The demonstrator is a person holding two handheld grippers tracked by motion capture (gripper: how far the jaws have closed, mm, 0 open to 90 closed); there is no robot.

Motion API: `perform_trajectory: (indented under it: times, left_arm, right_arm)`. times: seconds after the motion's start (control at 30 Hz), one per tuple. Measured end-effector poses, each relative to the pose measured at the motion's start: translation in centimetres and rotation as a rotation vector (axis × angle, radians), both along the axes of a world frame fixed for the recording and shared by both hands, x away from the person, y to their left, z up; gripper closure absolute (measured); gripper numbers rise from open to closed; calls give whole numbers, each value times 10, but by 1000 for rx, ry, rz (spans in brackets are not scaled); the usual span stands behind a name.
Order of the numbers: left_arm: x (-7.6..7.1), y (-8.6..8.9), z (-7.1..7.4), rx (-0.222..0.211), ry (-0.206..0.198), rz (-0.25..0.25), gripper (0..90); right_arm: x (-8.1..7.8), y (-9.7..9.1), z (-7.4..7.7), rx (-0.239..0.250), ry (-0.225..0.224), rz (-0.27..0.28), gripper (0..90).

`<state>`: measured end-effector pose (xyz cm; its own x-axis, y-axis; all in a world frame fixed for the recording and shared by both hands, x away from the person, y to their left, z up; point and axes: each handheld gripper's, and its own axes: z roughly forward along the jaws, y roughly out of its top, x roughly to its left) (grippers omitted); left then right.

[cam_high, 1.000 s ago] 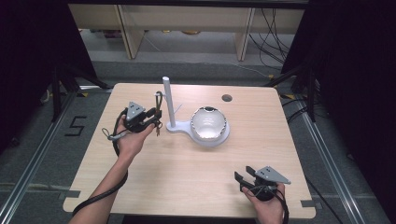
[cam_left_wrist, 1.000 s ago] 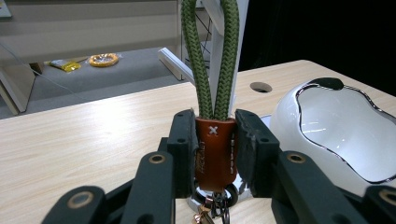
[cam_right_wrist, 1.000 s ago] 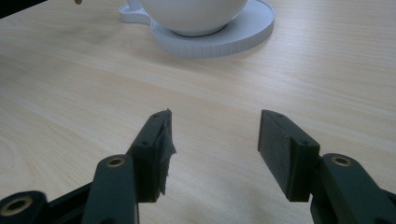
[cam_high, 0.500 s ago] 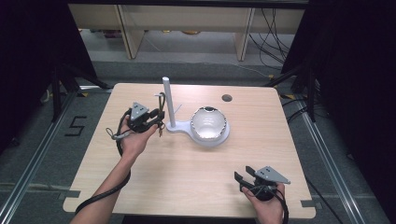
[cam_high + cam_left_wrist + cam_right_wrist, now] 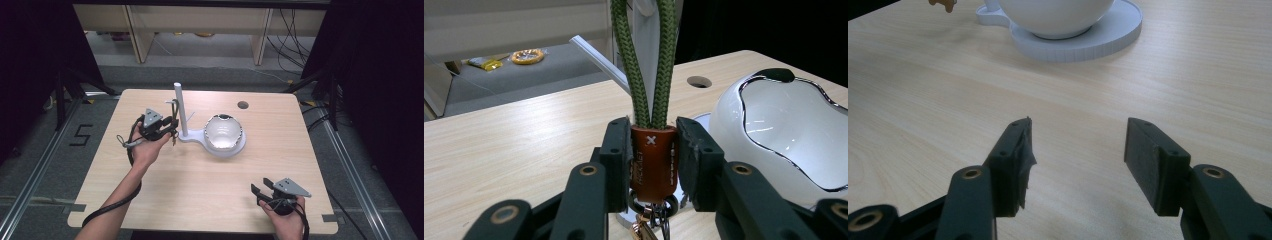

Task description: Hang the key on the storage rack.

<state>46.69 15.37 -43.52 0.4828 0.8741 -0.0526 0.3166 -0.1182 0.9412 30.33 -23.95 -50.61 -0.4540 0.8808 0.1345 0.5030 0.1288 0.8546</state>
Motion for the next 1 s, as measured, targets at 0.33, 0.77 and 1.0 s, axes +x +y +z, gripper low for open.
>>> perform_trajectory:
  times: [0.33, 0.77, 1.0]
  left_arm:
    - [2, -1, 0, 20, 14, -8, 648]
    - [-12, 12, 3, 17, 10, -7, 503]
    - [-32, 28, 2, 51, -19, 3, 433]
  right_arm:
    - [0, -1, 0, -12, -5, -2, 458]
    - [0, -1, 0, 12, -7, 3, 457]
    - [0, 0, 0, -3, -8, -3, 456]
